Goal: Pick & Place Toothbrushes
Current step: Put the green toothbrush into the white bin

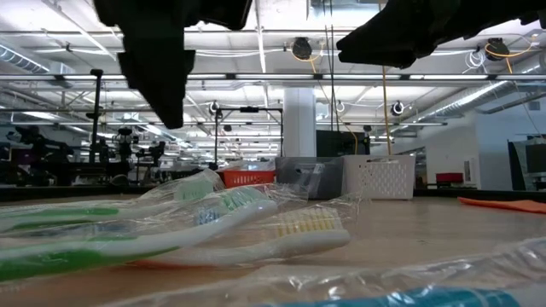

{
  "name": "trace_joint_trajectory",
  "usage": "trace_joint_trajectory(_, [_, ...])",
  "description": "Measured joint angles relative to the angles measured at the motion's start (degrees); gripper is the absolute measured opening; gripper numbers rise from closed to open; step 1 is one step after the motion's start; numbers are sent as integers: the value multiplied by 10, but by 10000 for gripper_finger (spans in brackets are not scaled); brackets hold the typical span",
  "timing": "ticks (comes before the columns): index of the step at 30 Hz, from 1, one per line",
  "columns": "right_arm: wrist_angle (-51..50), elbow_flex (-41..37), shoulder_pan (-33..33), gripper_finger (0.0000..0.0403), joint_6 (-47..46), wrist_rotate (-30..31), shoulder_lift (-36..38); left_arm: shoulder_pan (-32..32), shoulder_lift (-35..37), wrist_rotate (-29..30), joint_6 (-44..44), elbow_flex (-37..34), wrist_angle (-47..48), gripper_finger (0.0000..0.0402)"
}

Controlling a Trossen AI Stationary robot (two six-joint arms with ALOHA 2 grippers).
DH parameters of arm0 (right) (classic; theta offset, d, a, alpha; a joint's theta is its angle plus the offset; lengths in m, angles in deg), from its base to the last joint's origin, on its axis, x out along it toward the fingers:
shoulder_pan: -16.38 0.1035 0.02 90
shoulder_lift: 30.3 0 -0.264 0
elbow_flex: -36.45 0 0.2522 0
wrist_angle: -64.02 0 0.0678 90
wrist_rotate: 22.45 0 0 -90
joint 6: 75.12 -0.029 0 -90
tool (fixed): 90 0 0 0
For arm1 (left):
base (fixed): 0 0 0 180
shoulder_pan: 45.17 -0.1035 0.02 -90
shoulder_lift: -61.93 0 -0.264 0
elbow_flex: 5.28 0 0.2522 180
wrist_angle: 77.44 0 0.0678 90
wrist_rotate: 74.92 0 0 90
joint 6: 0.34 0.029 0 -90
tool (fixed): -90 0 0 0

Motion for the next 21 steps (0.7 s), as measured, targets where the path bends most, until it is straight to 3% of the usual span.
trace_joint_trajectory(11, [0, 0, 0, 196, 0, 0, 0, 38, 0, 10, -126, -102, -165, 189])
trace_joint_trajectory(21, [0, 0, 0, 196, 0, 0, 0, 38, -9, 0, -159, -145, -241, 189])
